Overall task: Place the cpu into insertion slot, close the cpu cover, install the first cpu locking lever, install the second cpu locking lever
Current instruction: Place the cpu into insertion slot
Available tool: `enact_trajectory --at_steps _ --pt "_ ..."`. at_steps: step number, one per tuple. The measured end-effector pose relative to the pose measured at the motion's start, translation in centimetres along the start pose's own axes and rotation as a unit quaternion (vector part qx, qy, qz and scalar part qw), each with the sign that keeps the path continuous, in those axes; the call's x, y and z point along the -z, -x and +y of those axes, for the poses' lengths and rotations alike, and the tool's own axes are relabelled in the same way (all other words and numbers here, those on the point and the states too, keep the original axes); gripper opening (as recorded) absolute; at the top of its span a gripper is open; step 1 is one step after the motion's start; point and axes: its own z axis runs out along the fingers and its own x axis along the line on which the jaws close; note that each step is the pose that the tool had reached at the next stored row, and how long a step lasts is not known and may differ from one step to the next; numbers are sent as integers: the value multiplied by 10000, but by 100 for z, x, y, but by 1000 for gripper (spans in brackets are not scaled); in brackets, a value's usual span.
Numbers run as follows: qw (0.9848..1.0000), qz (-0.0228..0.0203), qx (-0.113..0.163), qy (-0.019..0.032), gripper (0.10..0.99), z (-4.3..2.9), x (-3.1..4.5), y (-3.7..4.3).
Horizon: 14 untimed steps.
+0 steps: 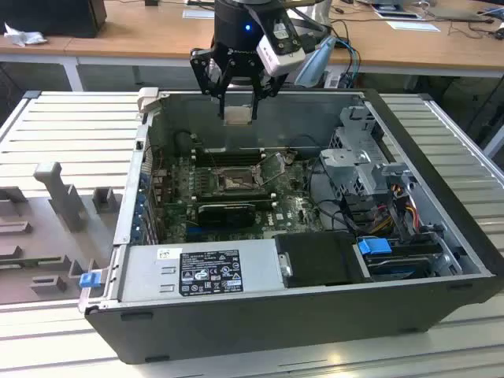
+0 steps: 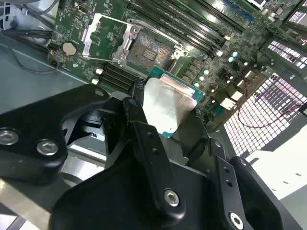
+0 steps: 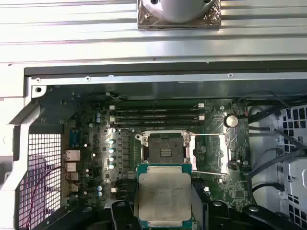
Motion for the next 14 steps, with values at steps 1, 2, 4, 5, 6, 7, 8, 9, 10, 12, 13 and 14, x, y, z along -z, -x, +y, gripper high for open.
enact_trajectory --at_steps 1,2,4,5,6,7,8,9,10,12,13,14 --pt "10000 -1 -9 0 529 0 0 0" --pt "10000 -5 -57 1 529 0 0 -1" --pt "9999 -14 -161 2 529 0 -2 -1" --pt "9998 -18 -209 3 529 0 -2 -1" --pt "9996 -24 -266 3 529 0 -3 -1" --pt "9995 -28 -312 3 529 0 -4 -1" --pt "9992 -36 -403 4 529 -1 -5 -1" --pt "9989 -43 -476 6 529 -1 -6 -1" --pt "9986 -48 -528 7 529 -1 -7 -1" --pt "9978 -59 -654 9 529 -1 -9 -1" --pt "9975 -63 -700 10 529 -1 -9 -1" --pt "9973 -65 -726 11 529 -1 -11 -1"
